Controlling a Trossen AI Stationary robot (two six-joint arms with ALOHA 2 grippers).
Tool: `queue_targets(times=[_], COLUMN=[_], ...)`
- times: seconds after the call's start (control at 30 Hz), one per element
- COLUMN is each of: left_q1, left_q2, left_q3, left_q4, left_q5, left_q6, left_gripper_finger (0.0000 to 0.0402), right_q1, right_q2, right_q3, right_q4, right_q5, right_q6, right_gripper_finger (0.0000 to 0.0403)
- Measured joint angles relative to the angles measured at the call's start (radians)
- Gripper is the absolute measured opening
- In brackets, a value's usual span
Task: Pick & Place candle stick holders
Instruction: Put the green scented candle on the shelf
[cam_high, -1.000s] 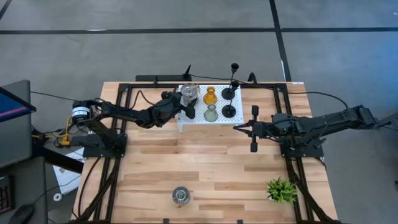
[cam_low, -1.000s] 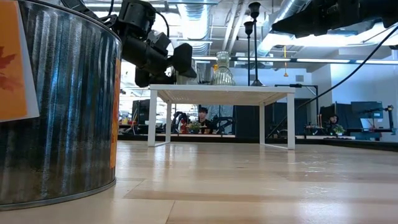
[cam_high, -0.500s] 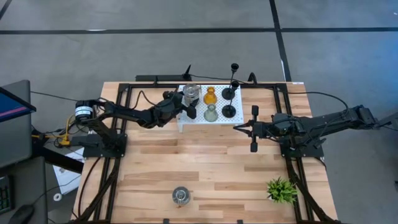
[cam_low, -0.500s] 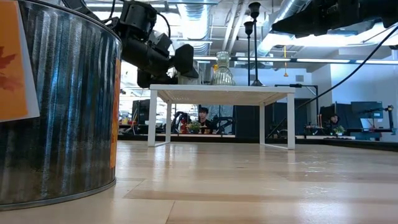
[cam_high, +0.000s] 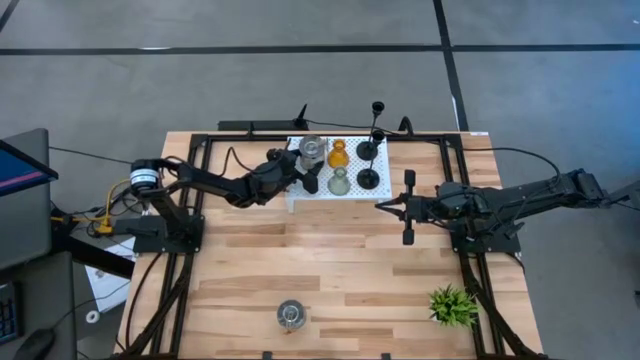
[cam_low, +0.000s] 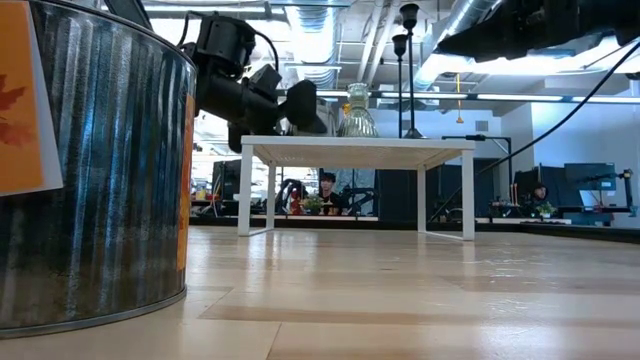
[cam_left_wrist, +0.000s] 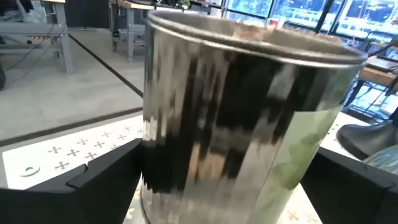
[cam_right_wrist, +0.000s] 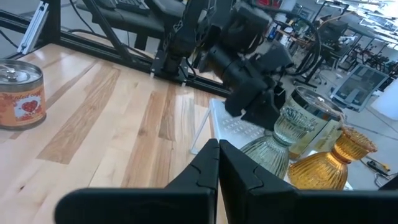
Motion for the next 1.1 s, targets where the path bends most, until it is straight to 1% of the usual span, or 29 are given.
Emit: queue_targets(times=[0.13, 0.23, 0.6, 0.9, 1.1], left_q1=[-0.004, -0.004, -0.004, -0.005, -0.023], left_q2=[-0.008, -0.008, -0.009, -0.031, -0.088], left_q3=[0.000, 0.000, 0.000, 0.002, 0.002], left_q4=[0.008, 0.013, 0.014, 0.014, -0.072], left_q5=[0.003, 0.014, 0.013, 0.035, 0.037], left_q6=[0.005, 0.055, 0.131, 0.135, 0.135], left_gripper_finger=[0.0398, 0.0398, 0.0399, 0.0399, 0.0400], right_q1=[0.000, 0.002, 0.002, 0.002, 0.002], right_q2=[0.000, 0.000, 0.000, 0.000, 0.000], right_q3=[0.000, 0.000, 0.000, 0.000, 0.000], right_q4=[-0.012, -0.013, -0.016, -0.030, -0.041], right_q5=[0.000, 0.000, 0.000, 0.000, 0.000], right_q6=[0.016, 0.018, 0.033, 0.033, 0.034], right_gripper_finger=[0.0000, 0.0000, 0.0000, 0.0000, 0.0000])
